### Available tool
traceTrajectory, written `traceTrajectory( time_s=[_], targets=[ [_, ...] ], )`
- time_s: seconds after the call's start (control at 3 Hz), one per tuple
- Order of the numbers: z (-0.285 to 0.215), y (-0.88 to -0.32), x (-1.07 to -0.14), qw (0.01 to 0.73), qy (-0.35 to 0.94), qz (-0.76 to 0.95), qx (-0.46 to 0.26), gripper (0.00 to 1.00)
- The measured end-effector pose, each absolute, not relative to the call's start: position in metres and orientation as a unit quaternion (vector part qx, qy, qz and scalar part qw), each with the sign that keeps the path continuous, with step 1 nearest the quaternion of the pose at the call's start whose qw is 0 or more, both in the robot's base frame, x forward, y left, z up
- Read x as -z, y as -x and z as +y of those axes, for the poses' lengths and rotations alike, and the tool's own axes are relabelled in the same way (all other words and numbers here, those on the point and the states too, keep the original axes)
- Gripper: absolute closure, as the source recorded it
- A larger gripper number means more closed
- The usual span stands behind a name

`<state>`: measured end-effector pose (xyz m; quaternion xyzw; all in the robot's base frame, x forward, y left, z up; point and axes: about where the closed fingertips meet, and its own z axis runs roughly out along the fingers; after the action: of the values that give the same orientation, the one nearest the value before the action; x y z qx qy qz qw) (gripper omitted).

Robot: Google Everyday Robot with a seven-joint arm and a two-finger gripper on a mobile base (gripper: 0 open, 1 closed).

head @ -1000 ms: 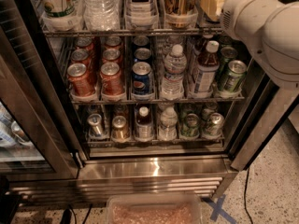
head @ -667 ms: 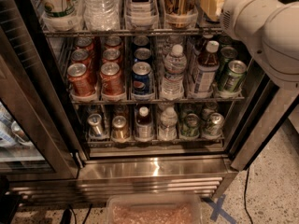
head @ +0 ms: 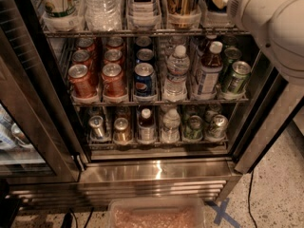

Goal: Pick pepsi can from top shelf of fridge

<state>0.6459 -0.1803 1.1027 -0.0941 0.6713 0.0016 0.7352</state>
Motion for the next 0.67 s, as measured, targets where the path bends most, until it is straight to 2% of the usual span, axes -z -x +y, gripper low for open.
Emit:
traceTrajectory(
  time_s=[0.67],
  targets=[
    [-0.197, -0.618, -1.12, 0.743, 0.086, 0.663, 0.003, 1.0]
  ],
)
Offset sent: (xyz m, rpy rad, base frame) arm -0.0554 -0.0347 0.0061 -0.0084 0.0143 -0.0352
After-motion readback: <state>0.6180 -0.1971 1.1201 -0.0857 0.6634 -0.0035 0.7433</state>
